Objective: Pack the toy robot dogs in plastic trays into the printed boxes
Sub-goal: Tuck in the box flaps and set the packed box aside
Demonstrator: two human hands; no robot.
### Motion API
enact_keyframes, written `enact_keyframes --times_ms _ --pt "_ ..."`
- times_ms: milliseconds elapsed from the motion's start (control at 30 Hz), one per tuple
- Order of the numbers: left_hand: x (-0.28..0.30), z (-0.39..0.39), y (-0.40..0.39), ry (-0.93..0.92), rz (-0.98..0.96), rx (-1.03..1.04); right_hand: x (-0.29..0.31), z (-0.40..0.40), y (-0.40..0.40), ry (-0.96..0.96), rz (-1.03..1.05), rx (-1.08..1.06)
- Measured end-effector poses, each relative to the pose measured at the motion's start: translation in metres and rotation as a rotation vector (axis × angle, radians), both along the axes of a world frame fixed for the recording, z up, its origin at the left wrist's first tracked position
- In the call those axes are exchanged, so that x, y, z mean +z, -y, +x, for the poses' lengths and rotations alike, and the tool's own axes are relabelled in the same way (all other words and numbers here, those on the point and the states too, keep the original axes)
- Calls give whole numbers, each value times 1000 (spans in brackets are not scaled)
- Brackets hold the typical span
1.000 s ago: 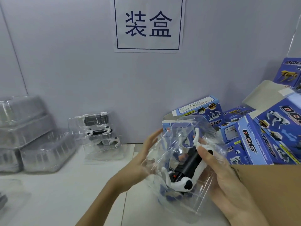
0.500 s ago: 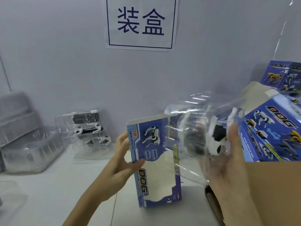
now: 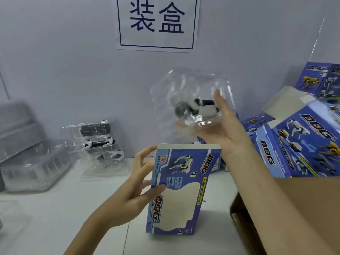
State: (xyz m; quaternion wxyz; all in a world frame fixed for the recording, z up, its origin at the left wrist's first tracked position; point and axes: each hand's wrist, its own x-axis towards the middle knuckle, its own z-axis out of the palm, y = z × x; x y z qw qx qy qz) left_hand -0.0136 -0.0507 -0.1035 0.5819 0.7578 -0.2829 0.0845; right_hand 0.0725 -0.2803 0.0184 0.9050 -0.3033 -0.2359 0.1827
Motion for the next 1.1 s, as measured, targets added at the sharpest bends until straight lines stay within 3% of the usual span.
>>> enact_keyframes --times_ms 100,200,433,667,900,1100 --pt "-1 0 -1 0 4 2 -2 2 -5 -78 -278 -13" --pt "-1 1 -1 -16 9 -6 -5 4 2 -96 -414 -71" --pt "-1 0 -2 -20 -14 13 -10 12 28 40 -503 -170" --pt "0 -3 1 16 -22 56 3 8 45 321 -662 -294" --pt "4 -8 16 401 125 243 -2 -3 37 406 -540 -508" --pt "-2 -4 14 377 35 295 -3 -7 43 517 -631 -499"
